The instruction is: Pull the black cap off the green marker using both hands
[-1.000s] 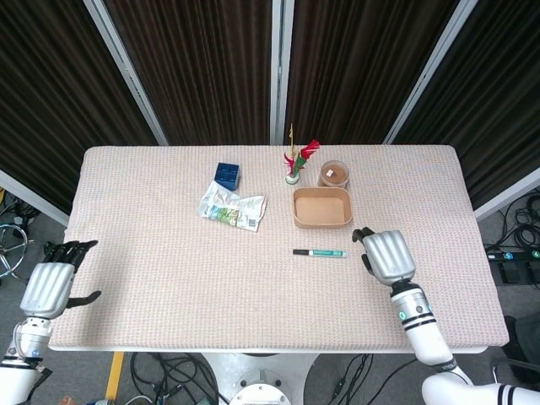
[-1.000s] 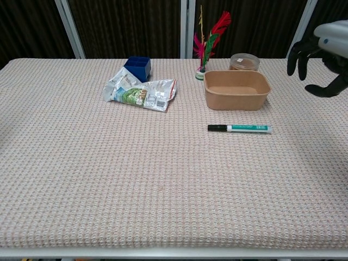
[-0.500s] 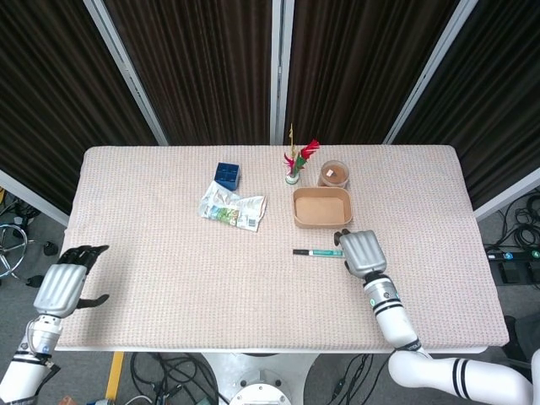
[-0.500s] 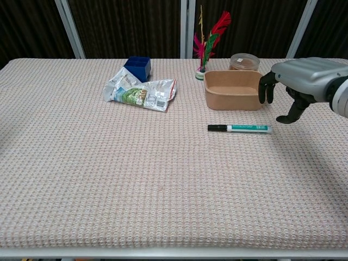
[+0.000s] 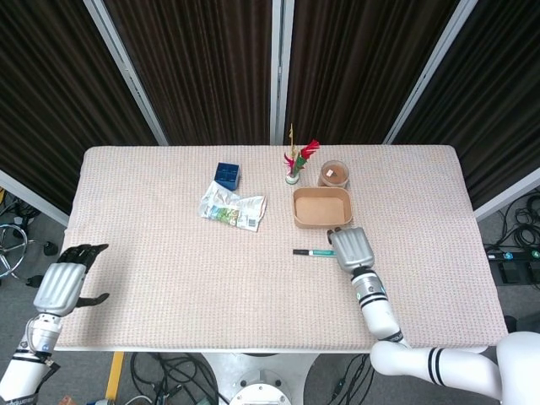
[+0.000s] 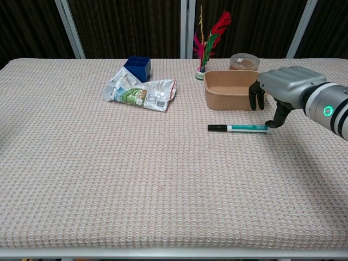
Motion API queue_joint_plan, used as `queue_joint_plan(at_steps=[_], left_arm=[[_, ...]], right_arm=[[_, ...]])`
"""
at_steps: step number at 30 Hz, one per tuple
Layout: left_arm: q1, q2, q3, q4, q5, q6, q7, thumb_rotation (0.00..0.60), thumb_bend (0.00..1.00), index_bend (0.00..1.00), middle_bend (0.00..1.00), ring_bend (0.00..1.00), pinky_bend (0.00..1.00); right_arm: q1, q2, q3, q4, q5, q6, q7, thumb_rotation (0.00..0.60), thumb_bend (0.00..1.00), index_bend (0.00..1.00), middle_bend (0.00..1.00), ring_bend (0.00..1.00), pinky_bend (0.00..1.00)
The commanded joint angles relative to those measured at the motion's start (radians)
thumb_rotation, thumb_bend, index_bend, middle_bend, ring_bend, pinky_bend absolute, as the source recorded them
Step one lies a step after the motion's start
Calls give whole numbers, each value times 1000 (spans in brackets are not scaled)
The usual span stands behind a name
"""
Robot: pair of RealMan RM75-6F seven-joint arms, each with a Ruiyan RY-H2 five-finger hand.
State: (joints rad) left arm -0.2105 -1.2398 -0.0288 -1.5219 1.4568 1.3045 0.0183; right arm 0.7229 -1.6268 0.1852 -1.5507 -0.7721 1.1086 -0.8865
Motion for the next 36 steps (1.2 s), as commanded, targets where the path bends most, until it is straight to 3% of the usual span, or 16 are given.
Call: queue_joint_plan(at_steps=[1,36], left_arm=[[1,0,0,4,4,6,-4,600,0,163,207,142,181],[5,-4,12,23,1,7,-17,600,0,163,207,142,187]], right_arm=[[9,-5,-6,9,13,5,-11,600,161,451,420,853,945],[49,-110,-14,142,115,2,-10,600,221,474,440,857,949]])
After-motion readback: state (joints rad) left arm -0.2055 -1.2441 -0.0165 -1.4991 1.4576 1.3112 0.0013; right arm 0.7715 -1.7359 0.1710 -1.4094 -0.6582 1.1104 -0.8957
